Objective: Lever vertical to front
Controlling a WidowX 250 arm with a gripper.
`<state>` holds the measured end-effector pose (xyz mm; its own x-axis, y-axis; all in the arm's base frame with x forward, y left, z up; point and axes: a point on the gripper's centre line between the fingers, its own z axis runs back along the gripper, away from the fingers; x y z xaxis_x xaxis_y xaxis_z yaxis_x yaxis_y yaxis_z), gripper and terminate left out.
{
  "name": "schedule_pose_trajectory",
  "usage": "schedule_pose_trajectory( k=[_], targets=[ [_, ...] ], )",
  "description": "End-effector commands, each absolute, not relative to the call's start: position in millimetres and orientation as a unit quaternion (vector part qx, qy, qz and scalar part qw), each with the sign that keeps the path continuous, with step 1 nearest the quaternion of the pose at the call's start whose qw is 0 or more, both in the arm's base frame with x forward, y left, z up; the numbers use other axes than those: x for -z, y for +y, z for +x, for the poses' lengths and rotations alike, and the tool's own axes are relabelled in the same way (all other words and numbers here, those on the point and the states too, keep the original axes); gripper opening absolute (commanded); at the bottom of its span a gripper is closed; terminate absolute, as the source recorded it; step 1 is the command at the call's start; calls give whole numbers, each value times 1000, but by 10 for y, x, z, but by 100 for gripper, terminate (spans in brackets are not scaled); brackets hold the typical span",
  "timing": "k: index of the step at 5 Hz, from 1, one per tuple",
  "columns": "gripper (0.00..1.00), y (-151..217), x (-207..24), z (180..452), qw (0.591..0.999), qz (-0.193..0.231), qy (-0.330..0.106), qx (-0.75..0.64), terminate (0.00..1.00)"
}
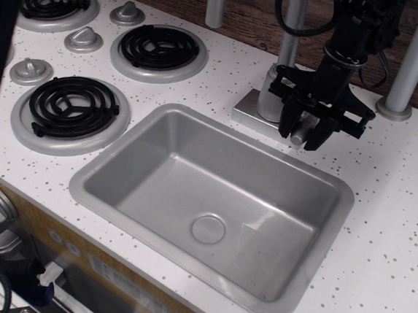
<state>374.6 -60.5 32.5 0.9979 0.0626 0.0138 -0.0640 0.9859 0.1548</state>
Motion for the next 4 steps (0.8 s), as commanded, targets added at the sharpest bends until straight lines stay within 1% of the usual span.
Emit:
schedule_pose_trajectory(
  k=[1,2,3,4],
  targets=[
    [100,-700,-723,3687,993,100,-38,-54,0],
    [100,-733,-846,3598,989,122,-53,-64,0],
    [100,-752,-899,3494,986,132,-67,-79,0],
    [100,-761,-885,3474,985,131,-70,-84,100]
  ],
)
